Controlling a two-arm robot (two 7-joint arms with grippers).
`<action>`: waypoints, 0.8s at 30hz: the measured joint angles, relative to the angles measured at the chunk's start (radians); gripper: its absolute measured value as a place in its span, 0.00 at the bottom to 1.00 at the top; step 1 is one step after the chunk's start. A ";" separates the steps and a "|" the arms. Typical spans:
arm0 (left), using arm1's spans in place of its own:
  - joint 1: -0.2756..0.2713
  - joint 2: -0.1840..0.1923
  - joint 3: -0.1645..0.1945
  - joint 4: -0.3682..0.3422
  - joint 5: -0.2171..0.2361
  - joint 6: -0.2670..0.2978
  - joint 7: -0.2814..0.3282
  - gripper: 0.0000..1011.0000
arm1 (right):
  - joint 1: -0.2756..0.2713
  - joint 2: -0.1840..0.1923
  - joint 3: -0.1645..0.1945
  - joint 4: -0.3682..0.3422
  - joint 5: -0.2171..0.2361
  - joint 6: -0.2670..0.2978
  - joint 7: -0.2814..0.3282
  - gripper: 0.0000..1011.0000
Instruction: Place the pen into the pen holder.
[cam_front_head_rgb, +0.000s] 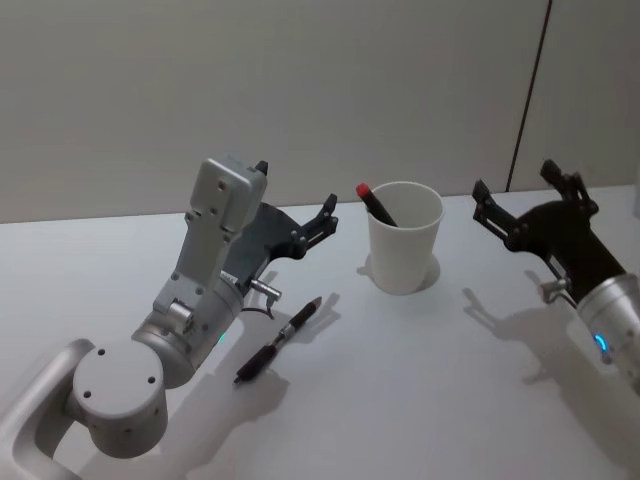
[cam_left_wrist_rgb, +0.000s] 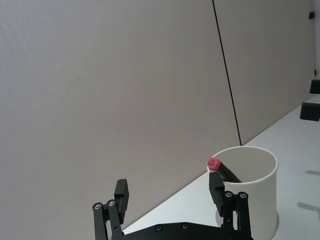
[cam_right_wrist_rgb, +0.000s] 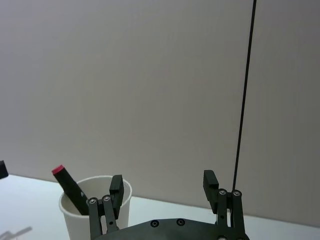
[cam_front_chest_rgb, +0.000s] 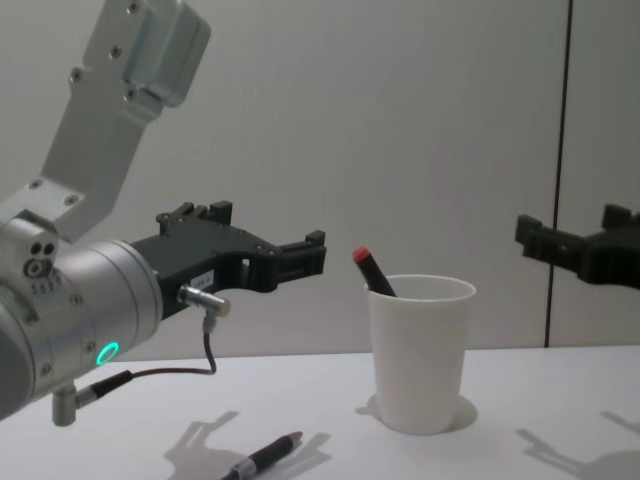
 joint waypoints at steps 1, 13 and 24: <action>0.000 0.000 0.000 0.000 0.000 0.000 0.000 0.99 | -0.007 0.004 0.000 -0.010 0.002 0.008 -0.004 0.99; 0.000 0.000 0.000 0.000 0.000 0.000 0.000 0.99 | -0.110 0.067 0.000 -0.152 0.024 0.115 -0.062 0.99; 0.000 0.000 0.000 0.000 0.000 0.000 0.000 0.99 | -0.129 0.079 0.000 -0.177 0.028 0.135 -0.073 0.99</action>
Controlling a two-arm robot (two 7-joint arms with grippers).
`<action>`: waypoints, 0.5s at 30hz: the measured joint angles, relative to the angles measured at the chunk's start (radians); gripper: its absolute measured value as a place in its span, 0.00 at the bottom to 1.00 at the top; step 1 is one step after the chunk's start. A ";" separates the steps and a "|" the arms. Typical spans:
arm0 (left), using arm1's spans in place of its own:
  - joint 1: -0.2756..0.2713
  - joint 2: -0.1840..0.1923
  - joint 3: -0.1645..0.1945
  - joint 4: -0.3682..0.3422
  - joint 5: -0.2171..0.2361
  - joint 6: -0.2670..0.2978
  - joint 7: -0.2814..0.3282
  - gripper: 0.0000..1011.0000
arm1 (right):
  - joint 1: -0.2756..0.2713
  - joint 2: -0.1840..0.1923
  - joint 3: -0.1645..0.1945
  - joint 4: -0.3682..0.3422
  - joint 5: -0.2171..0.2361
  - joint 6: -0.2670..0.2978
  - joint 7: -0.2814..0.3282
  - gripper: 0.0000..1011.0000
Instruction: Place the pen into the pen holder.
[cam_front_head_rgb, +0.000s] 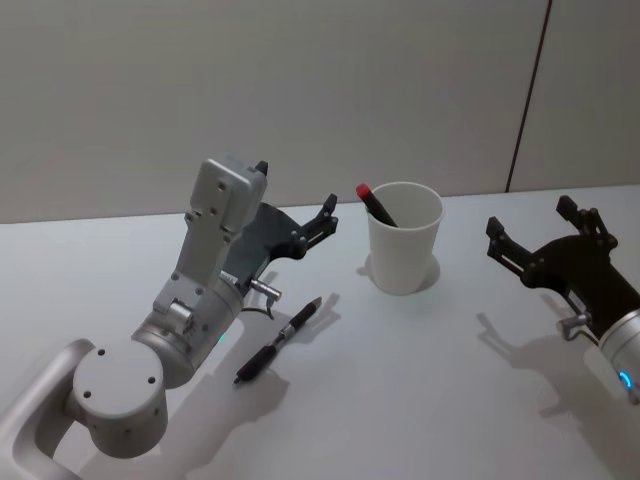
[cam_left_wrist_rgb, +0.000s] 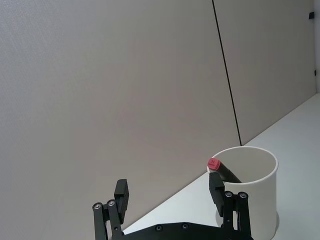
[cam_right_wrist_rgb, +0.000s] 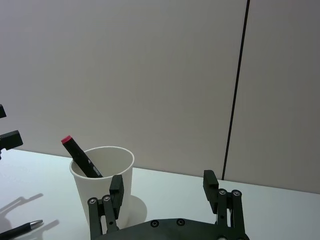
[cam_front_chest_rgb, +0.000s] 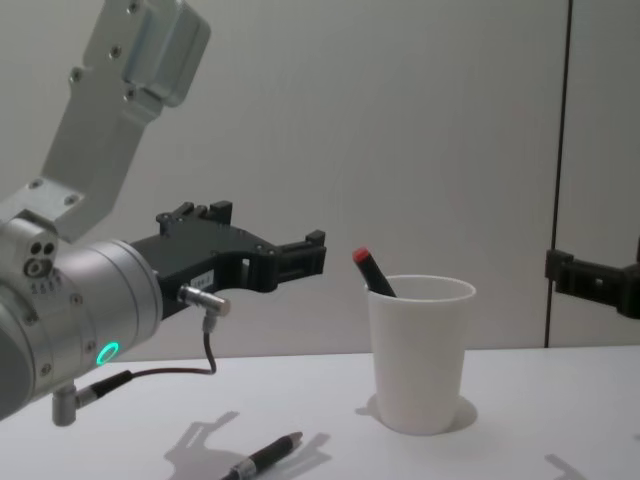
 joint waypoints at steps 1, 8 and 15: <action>0.000 0.000 0.000 0.000 0.000 0.000 0.000 0.99 | 0.000 0.000 0.000 0.000 0.000 0.000 0.000 0.99; 0.000 0.000 -0.001 0.000 -0.001 0.001 -0.002 0.99 | 0.000 0.000 0.000 -0.001 0.000 0.000 0.000 0.99; 0.001 0.006 -0.008 -0.003 -0.022 0.009 -0.026 0.99 | 0.000 0.000 0.000 -0.001 0.000 0.000 0.000 0.99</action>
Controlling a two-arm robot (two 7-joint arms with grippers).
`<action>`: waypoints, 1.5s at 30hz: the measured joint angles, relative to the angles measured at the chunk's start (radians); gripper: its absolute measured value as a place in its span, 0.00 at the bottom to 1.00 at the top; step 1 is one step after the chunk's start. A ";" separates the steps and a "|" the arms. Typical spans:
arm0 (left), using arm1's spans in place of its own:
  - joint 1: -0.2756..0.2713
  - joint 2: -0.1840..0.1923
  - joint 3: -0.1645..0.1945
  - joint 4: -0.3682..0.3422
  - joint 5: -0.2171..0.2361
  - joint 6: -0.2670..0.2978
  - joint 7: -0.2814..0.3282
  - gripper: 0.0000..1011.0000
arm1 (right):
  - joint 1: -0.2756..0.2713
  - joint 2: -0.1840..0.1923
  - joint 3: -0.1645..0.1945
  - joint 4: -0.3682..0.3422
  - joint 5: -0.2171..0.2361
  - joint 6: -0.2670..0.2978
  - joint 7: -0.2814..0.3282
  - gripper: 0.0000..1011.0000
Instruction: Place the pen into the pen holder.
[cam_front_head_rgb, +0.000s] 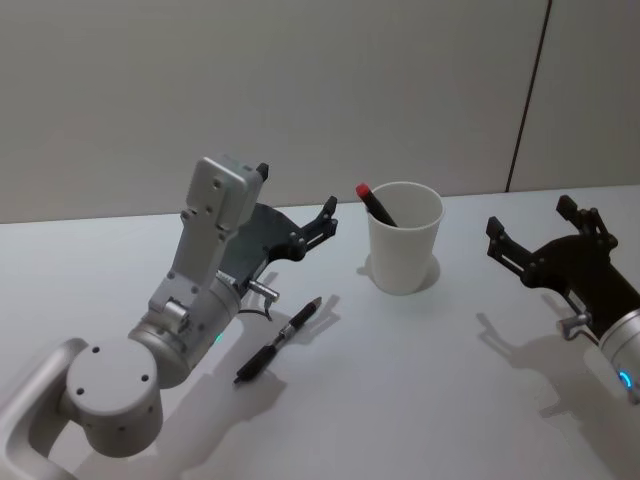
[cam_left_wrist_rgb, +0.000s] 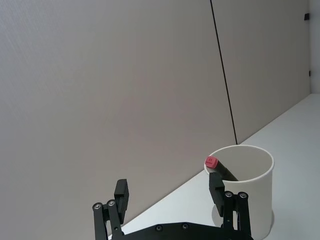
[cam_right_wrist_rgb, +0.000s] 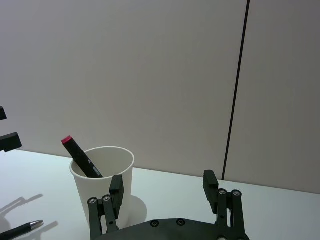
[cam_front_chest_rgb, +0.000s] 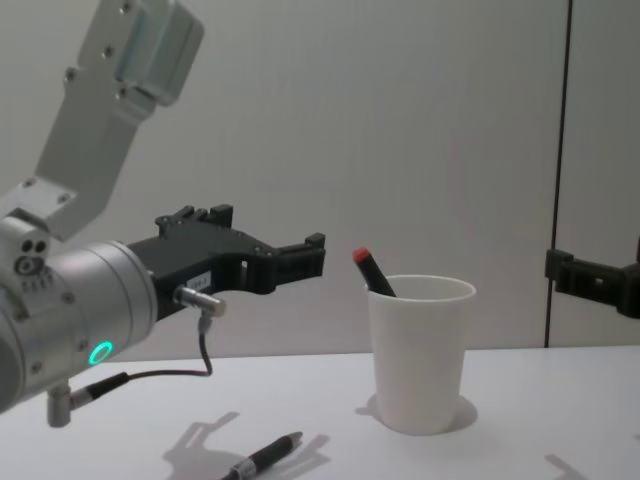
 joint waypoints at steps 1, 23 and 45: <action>0.000 0.000 0.000 0.000 0.000 0.000 0.000 0.99 | 0.000 0.000 0.000 0.000 0.000 0.000 0.000 0.99; 0.109 0.133 -0.054 -0.124 -0.135 0.065 -0.050 0.99 | 0.000 0.000 0.000 0.000 -0.001 0.000 0.001 0.99; 0.220 0.227 -0.067 -0.235 -0.211 0.198 -0.047 0.99 | 0.000 0.000 0.000 0.000 -0.001 0.000 0.000 0.99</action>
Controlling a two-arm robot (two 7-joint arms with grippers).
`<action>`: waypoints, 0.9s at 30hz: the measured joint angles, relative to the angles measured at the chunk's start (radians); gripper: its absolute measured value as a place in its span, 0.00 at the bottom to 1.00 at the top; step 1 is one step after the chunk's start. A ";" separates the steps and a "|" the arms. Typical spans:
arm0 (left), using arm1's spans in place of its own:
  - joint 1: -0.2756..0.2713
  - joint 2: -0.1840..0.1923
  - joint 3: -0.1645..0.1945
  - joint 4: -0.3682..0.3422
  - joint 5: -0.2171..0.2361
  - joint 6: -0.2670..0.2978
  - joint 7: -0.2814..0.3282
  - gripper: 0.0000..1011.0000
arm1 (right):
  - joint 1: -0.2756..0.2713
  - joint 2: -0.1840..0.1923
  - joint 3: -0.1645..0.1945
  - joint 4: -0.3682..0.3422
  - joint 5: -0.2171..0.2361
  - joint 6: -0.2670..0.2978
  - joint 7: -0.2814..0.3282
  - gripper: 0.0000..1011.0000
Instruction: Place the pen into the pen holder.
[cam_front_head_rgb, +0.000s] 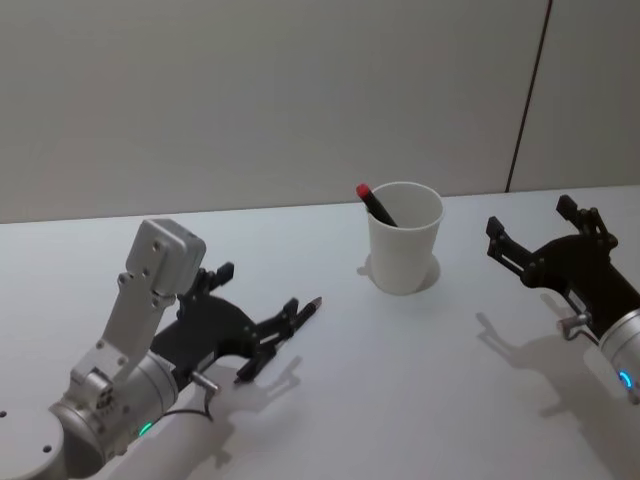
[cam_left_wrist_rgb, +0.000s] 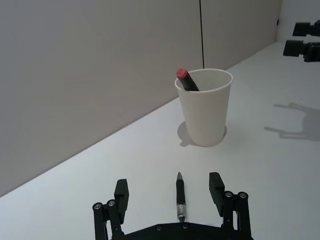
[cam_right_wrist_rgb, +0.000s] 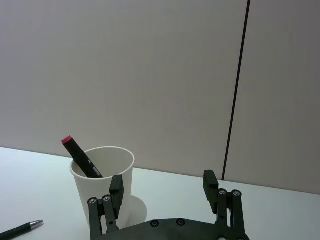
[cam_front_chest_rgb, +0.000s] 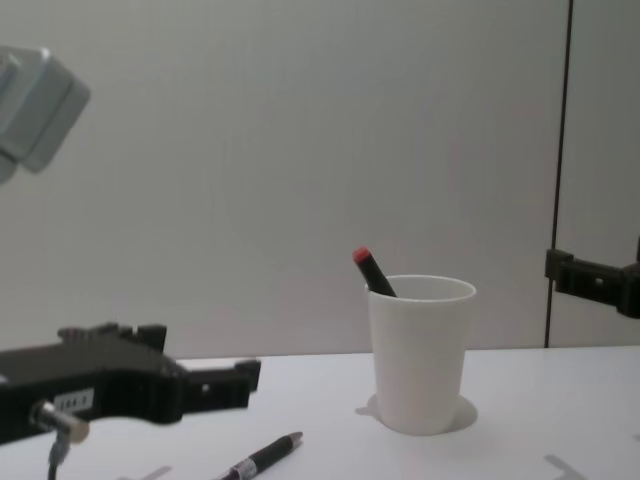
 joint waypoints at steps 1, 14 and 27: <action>0.003 0.002 0.000 -0.002 -0.001 0.006 0.000 0.99 | 0.000 0.000 0.000 0.000 0.000 0.000 0.000 0.99; 0.014 0.010 0.002 -0.013 -0.004 0.121 -0.016 0.99 | 0.000 0.000 0.000 0.000 0.000 0.000 0.000 0.99; -0.011 -0.019 0.011 0.016 0.025 0.180 -0.055 0.99 | 0.000 0.000 0.000 0.000 0.000 0.000 0.000 0.99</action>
